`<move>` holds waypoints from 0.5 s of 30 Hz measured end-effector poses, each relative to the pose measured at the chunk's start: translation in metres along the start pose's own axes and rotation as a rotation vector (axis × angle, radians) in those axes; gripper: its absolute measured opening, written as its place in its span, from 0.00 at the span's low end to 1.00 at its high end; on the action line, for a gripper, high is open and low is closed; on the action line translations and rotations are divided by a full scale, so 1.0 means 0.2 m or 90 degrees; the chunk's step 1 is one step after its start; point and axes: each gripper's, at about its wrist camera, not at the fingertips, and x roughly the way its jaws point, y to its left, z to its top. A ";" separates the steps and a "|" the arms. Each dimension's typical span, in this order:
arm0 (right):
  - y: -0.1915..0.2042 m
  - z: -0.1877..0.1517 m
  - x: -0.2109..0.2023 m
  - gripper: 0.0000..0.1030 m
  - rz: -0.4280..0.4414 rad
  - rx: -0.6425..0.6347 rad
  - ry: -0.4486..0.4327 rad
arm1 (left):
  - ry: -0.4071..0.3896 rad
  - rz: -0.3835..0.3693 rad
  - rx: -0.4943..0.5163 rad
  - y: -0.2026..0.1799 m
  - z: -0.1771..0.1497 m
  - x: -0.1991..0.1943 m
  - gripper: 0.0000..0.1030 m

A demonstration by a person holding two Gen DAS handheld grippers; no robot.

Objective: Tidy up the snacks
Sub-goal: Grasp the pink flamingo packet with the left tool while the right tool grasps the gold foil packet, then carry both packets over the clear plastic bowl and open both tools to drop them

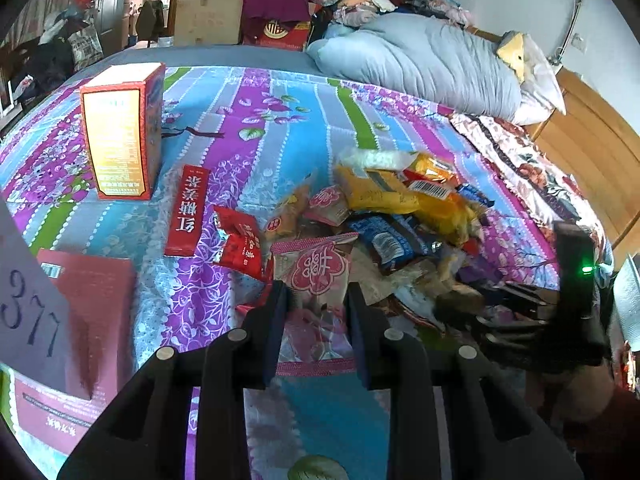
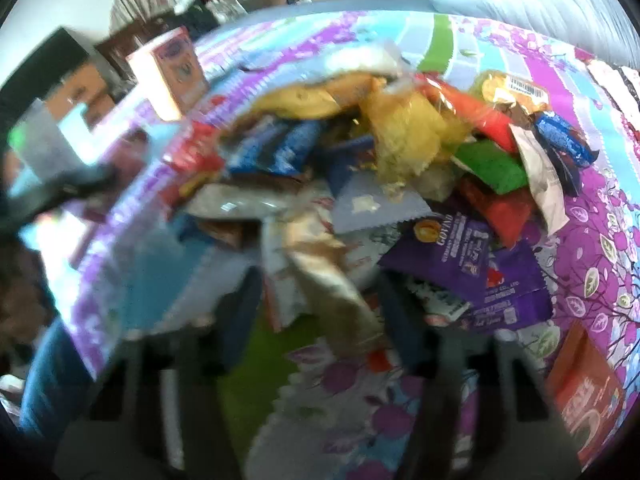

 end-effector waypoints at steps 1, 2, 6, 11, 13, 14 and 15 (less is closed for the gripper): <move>-0.02 -0.01 -0.03 0.17 -0.003 0.018 -0.007 | -0.004 -0.002 -0.002 0.00 0.00 -0.02 0.29; -0.03 -0.01 -0.07 0.18 0.001 0.028 -0.021 | -0.011 -0.007 -0.003 0.00 0.00 -0.06 0.29; 0.00 -0.01 -0.25 0.18 0.004 0.040 -0.069 | -0.044 -0.015 0.000 0.00 0.02 -0.18 0.29; 0.15 0.08 -0.49 0.18 0.020 0.037 -0.141 | -0.110 -0.015 0.003 0.04 0.07 -0.42 0.29; 0.24 0.16 -0.56 0.18 0.037 0.020 -0.163 | -0.135 -0.008 -0.002 0.08 0.09 -0.52 0.29; 0.30 0.22 -0.58 0.18 0.046 0.011 -0.173 | -0.152 0.004 -0.009 0.12 0.10 -0.59 0.29; 0.34 0.26 -0.59 0.18 0.054 0.004 -0.179 | -0.161 0.016 -0.016 0.16 0.11 -0.64 0.29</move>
